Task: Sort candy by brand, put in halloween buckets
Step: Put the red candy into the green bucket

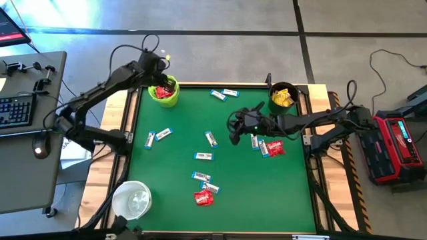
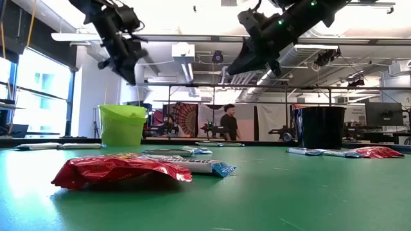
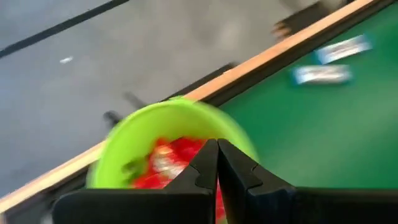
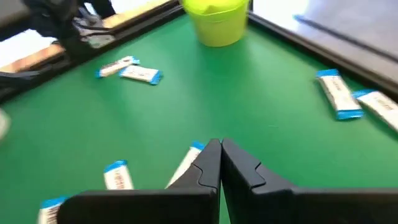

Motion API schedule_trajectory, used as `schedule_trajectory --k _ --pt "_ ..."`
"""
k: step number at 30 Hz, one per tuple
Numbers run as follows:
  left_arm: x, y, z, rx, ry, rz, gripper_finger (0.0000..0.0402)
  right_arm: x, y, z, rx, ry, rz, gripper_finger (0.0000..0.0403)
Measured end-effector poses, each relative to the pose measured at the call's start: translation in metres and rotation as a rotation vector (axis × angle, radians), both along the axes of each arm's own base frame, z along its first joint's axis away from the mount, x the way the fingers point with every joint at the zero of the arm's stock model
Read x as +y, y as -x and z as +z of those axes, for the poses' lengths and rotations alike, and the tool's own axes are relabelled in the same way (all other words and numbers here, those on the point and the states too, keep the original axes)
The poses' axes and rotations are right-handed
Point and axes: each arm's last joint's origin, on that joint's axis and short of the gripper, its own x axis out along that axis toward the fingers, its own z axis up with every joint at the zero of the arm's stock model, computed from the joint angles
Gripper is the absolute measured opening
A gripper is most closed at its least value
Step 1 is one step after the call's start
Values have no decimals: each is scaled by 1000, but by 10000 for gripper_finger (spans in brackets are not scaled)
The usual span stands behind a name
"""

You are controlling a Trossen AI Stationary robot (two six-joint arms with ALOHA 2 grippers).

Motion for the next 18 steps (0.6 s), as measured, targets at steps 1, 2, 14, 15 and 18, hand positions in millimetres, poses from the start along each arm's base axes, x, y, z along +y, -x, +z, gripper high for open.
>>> schedule_trajectory --k 1,2,14,15,18 --pt "-4 -1 3 -43 -11 -11 0 0 0 -1 7 14 -7 0" --pt "-9 -2 5 -85 -30 -21 0 1 1 -2 11 23 -5 0" --pt "-81 -21 7 -394 -285 -372 0 11 15 -33 -17 -98 65 0" --pt "-86 -22 6 -410 -278 -386 0 12 17 -32 -21 -105 72 0" --pt "-101 -25 5 -441 -252 -430 0 15 26 -22 -24 -110 93 0"
